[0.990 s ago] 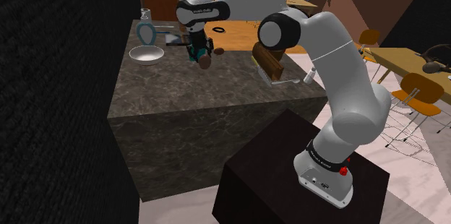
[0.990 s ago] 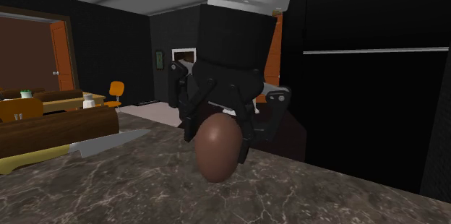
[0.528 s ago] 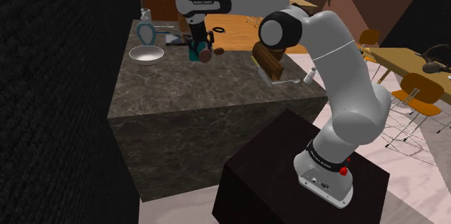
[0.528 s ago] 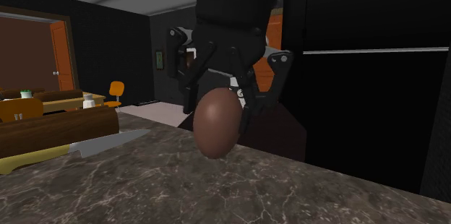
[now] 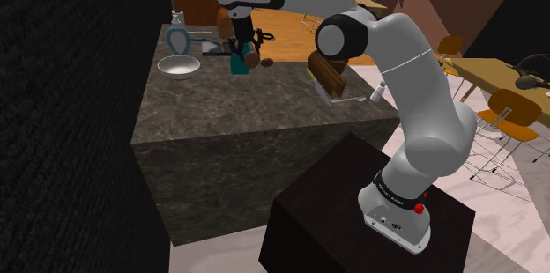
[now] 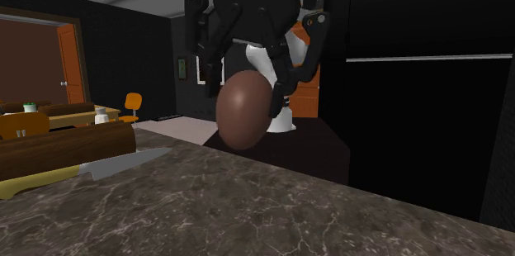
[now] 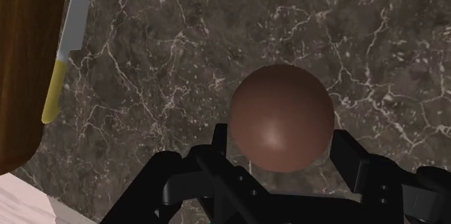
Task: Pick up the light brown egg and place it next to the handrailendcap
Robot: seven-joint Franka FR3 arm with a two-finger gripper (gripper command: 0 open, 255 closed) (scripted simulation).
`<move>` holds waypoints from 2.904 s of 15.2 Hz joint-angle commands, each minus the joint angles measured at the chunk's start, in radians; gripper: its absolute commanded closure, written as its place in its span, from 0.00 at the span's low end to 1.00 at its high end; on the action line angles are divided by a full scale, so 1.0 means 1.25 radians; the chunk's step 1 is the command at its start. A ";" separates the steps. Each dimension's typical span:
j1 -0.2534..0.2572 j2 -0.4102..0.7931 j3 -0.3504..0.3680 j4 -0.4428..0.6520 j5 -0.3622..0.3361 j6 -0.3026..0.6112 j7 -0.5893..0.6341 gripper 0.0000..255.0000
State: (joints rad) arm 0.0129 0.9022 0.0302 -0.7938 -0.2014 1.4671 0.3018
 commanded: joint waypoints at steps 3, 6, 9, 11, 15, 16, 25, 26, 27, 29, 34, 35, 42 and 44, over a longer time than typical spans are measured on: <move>-0.047 -0.045 -0.008 -0.078 -0.004 0.041 -0.044 1.00; -0.084 -0.068 -0.016 -0.118 -0.007 0.067 -0.083 1.00; -0.121 -0.078 -0.025 -0.137 -0.009 0.085 -0.123 1.00; -0.146 -0.078 -0.031 -0.139 -0.010 0.093 -0.151 1.00; -0.195 -0.065 -0.043 -0.119 -0.012 0.099 -0.209 1.00; -0.207 -0.059 -0.046 -0.109 -0.012 0.099 -0.224 1.00; -0.285 0.015 -0.063 -0.017 -0.011 0.102 -0.313 1.00; -0.285 0.013 -0.063 -0.030 -0.011 0.113 -0.310 1.00; -0.285 0.013 -0.063 -0.042 -0.011 0.124 -0.308 1.00; -0.285 0.013 -0.062 -0.063 -0.012 0.145 -0.304 1.00; -0.286 0.019 -0.062 -0.105 -0.013 0.192 -0.293 1.00; -0.286 0.021 -0.062 -0.112 -0.014 0.201 -0.291 1.00; -0.287 0.044 -0.061 -0.147 -0.015 0.257 -0.278 1.00; -0.287 0.052 -0.061 -0.154 -0.016 0.272 -0.275 1.00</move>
State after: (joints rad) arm -0.3460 0.9625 -0.0465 -0.9835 -0.2211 1.7986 -0.0438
